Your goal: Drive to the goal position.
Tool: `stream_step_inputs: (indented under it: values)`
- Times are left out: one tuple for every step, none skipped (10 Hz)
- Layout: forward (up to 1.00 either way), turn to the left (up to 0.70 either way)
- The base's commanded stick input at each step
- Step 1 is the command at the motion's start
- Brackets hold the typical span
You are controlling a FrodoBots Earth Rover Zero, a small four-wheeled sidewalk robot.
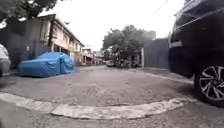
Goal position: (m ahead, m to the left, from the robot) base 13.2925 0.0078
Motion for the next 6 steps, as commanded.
stream_step_inputs:
  values:
    - [1.00, 0.27]
    - [1.00, 0.27]
    - [1.00, 0.02]
    - [1.00, 0.00]
    - [1.00, 0.00]
    - [1.00, 0.00]
